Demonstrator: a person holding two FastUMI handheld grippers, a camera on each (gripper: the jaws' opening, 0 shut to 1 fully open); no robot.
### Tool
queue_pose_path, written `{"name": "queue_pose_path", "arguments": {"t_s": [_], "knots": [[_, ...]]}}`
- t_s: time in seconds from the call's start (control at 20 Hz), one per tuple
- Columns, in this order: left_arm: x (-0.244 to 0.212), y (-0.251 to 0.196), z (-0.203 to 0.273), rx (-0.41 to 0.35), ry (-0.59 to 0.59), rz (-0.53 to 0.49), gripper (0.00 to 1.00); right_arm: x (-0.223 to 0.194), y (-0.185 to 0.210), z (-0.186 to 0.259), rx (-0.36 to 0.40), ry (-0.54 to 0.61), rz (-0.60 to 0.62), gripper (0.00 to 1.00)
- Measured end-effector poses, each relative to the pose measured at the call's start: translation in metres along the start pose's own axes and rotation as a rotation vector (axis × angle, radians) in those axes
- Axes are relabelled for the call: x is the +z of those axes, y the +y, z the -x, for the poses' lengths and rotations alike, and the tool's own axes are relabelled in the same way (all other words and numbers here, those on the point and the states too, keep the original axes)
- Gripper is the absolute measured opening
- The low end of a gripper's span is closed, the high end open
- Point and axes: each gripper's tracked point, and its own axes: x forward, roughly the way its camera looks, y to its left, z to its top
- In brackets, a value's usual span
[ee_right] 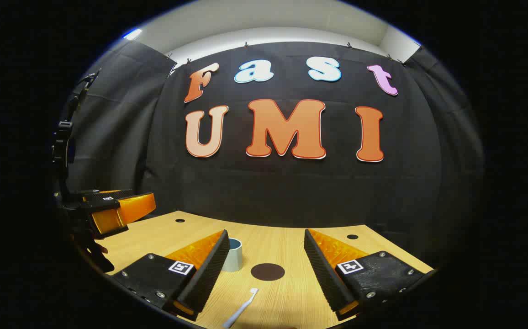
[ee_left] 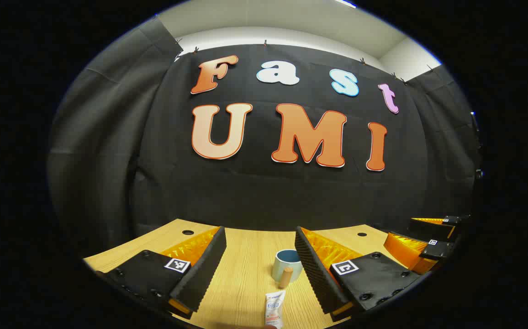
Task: Put the toothbrush and toothpaste on the desktop into the cup, then pick up the cup and place it on the coaster on the desktop.
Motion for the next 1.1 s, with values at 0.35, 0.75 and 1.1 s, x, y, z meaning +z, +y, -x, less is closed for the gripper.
{"name": "queue_pose_path", "arguments": {"t_s": [0.35, 0.75, 1.1], "knots": [[0.007, 0.002, 0.008, 0.018, -0.029, -0.021, 0.96, 0.003, -0.017, 0.004, -0.051, -0.001, 0.028, 0.98], [0.022, -0.003, 0.014, 0.004, -0.067, -0.011, 0.96, 0.009, -0.012, 0.016, -0.033, -0.004, 0.032, 0.98], [0.019, -0.008, -0.010, -0.018, 0.012, -0.091, 0.92, -0.002, -0.017, 0.015, -0.002, 0.065, 0.032, 0.98]]}}
